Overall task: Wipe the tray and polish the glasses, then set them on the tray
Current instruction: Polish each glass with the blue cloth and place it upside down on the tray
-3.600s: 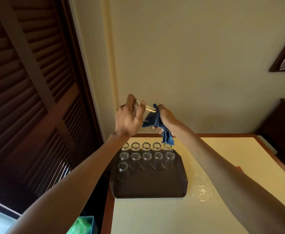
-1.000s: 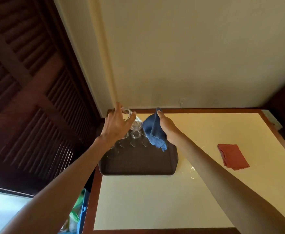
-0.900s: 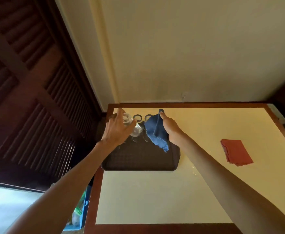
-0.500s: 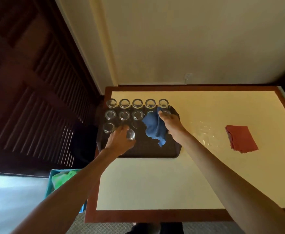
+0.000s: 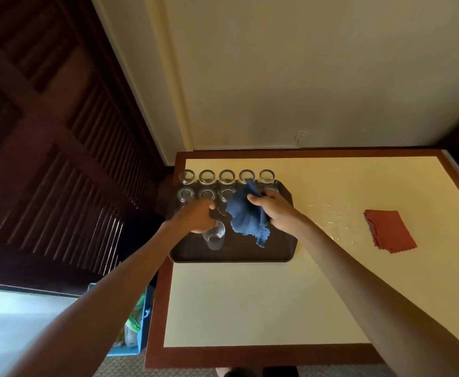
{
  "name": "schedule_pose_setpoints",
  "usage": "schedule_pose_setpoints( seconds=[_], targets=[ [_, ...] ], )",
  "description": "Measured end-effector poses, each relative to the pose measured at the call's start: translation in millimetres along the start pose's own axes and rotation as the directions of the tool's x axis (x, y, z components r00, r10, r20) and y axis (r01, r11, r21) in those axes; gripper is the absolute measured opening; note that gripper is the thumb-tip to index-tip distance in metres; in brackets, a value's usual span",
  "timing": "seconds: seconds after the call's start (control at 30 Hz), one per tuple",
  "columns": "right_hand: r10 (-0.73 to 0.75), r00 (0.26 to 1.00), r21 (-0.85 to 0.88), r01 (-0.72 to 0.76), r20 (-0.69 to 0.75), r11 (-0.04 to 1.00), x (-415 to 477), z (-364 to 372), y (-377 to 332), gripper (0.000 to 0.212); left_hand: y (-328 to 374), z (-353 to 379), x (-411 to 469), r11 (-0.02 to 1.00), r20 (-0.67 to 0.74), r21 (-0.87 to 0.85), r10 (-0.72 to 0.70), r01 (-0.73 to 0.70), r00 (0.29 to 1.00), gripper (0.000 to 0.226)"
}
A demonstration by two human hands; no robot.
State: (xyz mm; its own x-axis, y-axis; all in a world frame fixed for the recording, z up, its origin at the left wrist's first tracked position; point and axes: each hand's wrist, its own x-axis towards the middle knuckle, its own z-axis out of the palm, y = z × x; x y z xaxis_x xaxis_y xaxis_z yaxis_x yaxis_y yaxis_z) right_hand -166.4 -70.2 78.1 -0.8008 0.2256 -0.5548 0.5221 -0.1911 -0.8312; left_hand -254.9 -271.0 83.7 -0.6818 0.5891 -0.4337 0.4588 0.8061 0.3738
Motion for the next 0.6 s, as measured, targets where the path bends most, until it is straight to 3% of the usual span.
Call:
schedule_pose_setpoints(
  seconds=[0.03,0.1,0.2,0.4,0.5,0.6],
  targets=[
    [-0.006,1.0,-0.002,0.006,-0.003,1.0,-5,3,-8,0.031,4,-18,-4,0.998,-0.07,-0.065,0.01,-0.015,0.998,0.032],
    [-0.024,1.0,-0.004,0.024,0.017,1.0,-11,8,-21,0.03,11,-43,-7,0.953,-0.168,-0.301,-0.023,-0.029,0.986,0.021],
    [-0.086,0.994,-0.059,0.09,0.06,0.994,-27,17,-45,0.014,22,-70,-22,0.754,-0.013,-0.657,0.001,-0.01,1.0,0.032],
    [-0.195,0.969,-0.202,0.224,0.15,0.953,-46,21,-84,0.024,22,-99,-36,0.646,-0.014,-0.762,0.067,-0.054,0.998,0.007],
    [-0.03,0.96,-0.251,0.104,0.28,0.962,-52,13,-94,0.041,21,-116,-41,0.608,-0.036,-0.792,0.045,-0.056,0.998,0.016],
    [0.076,0.94,-0.265,0.016,0.334,0.964,-57,10,-96,0.036,14,-129,-45,0.643,-0.074,-0.764,0.002,-0.058,0.997,0.021]
  ],
)
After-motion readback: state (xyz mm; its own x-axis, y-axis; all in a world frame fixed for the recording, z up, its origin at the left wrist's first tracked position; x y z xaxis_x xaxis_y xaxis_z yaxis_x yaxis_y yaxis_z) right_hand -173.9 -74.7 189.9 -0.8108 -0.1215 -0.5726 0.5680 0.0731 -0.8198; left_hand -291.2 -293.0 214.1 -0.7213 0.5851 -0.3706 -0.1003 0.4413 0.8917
